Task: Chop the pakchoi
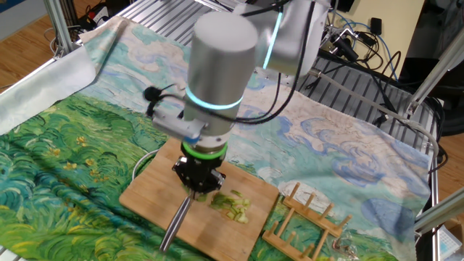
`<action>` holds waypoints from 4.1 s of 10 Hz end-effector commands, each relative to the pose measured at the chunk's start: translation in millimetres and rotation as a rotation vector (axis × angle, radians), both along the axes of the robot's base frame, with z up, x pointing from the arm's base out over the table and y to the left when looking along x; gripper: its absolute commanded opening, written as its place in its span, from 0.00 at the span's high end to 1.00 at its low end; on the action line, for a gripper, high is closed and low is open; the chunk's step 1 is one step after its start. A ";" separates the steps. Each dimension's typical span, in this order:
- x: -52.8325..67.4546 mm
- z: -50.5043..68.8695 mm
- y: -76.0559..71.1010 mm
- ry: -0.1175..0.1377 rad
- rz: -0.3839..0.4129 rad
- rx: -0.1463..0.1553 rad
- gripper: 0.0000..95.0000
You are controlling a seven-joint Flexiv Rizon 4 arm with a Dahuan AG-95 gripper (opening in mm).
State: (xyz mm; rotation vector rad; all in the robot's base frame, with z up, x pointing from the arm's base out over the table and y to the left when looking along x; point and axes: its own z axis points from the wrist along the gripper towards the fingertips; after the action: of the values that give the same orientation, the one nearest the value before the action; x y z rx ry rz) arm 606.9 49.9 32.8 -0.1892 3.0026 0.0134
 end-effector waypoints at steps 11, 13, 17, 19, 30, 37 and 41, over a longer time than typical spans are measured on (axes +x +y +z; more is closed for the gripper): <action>-3.2 -0.6 1.2 -0.031 -0.011 -0.002 1.00; -7.8 6.3 0.3 -0.028 -0.006 0.008 1.00; -19.4 -2.2 6.6 -0.019 -0.019 0.001 1.00; -18.2 4.3 7.1 -0.012 -0.021 0.005 1.00; -12.2 25.1 -3.4 0.010 -0.010 -0.005 1.00; -11.0 26.4 -18.2 0.008 0.014 -0.009 1.00; -11.4 20.1 -21.6 0.008 0.020 -0.009 1.00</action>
State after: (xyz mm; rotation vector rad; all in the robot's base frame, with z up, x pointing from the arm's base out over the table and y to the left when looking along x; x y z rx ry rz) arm 594.7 28.2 51.0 -0.2170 3.0108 0.0051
